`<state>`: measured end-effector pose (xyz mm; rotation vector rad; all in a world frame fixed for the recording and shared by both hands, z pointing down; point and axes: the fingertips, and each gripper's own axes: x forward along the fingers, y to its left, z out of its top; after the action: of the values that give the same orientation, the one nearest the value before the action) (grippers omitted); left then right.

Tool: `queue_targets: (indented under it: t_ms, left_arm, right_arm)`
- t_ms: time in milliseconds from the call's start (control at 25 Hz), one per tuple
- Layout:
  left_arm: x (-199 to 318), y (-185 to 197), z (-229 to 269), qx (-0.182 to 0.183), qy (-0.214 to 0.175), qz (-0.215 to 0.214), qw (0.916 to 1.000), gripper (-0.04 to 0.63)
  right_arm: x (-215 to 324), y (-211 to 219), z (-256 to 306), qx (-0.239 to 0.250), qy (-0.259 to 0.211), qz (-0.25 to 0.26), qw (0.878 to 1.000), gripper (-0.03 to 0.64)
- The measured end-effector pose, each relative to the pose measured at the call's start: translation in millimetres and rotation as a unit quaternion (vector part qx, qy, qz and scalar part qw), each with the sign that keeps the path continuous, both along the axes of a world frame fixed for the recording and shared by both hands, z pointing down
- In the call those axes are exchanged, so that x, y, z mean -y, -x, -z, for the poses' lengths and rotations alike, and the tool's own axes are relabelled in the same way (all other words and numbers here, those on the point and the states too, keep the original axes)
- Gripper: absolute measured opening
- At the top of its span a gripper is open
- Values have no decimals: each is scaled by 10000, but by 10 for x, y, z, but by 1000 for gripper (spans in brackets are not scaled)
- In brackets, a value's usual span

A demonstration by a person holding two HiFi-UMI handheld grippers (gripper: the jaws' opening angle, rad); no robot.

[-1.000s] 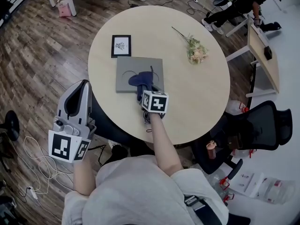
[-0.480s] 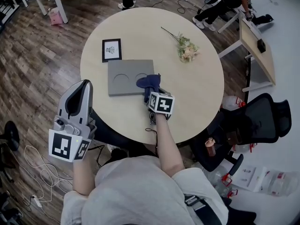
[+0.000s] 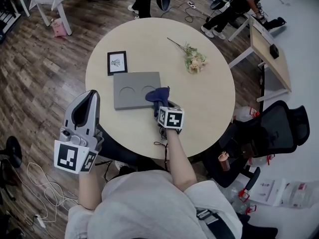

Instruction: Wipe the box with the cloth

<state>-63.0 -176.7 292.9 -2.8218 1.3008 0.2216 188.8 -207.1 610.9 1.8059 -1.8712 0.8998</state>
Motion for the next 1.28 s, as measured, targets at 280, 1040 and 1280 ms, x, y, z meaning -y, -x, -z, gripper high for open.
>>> queue_targets:
  t_ms: [280, 1040, 1280]
  left_arm:
    - [-39, -42, 143, -65, -167, -111, 9998, 2]
    - [-293, -131, 411, -124, -500, -593, 9969, 2]
    - [-361, -161, 439, -138, -537, -703, 9960, 2]
  right_arm:
    - [-90, 198, 434, -83, -625, 391, 9972, 87]
    - [-506, 268, 1667, -355, -2096, 329, 9766, 87]
    - [-634, 289, 2005, -420, -2524, 293, 9663, 87]
